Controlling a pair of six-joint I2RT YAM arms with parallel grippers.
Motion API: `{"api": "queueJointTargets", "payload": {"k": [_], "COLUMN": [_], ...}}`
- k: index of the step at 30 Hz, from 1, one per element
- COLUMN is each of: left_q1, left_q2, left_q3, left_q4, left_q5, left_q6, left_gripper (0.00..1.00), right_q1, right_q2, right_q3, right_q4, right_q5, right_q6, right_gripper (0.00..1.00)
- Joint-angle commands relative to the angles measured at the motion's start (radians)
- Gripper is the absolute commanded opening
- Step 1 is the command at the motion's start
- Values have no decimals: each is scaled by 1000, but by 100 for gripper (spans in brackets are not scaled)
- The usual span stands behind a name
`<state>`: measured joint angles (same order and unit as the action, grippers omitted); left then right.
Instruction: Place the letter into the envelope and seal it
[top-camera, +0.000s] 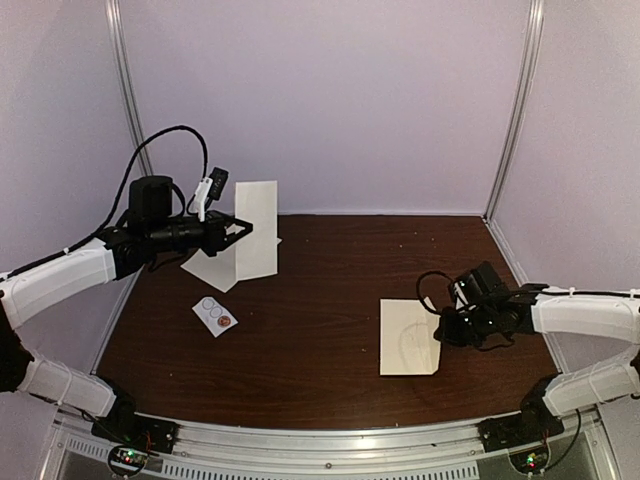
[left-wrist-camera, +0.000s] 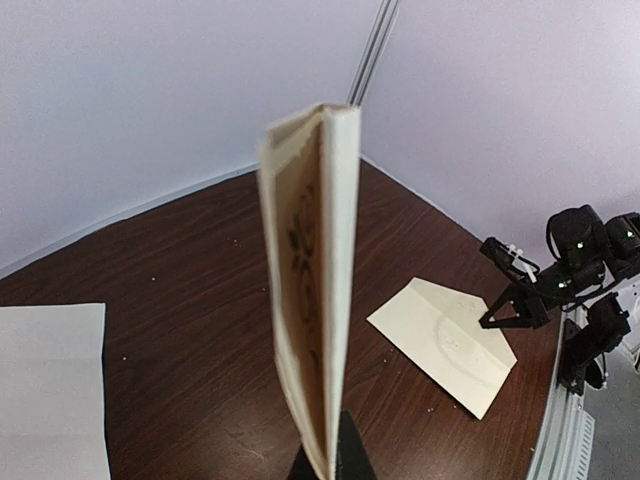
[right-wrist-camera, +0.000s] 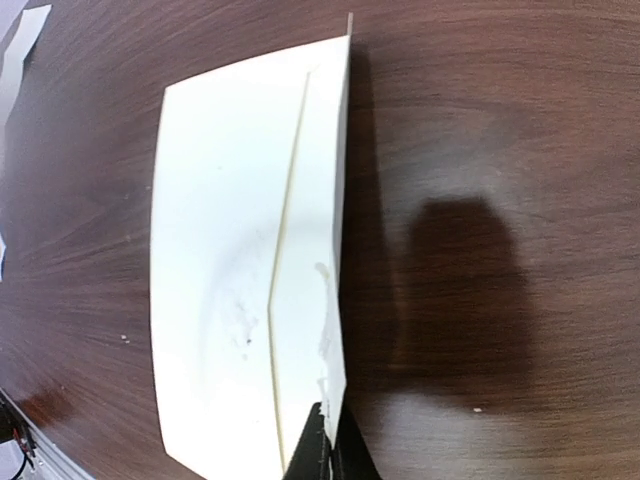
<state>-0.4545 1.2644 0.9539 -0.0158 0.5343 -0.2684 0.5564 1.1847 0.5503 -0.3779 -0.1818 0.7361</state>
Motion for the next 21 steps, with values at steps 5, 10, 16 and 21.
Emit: {"api": "queueJointTargets", "payload": {"k": [5,10,16,21], "left_q1": [-3,-3,-3,-3], "left_q2": [-1,-4,-3,5], "left_q3": [0,-1,-3,-6], "left_q4": [51,54,56,64], "left_q5": [14,10,11,39], "left_q6": [-5,-5,-7,-12], "left_gripper": [0,0,0,0], "right_q1": [162,224,271,277], "right_q2": [119,258,379,438], "right_q3": [104,201,283,325], "right_q4": [189,257,344,338], "right_q5": [108,140,131,122], "right_q6": [166,181,198,171], "right_gripper": [0,0,0,5]}}
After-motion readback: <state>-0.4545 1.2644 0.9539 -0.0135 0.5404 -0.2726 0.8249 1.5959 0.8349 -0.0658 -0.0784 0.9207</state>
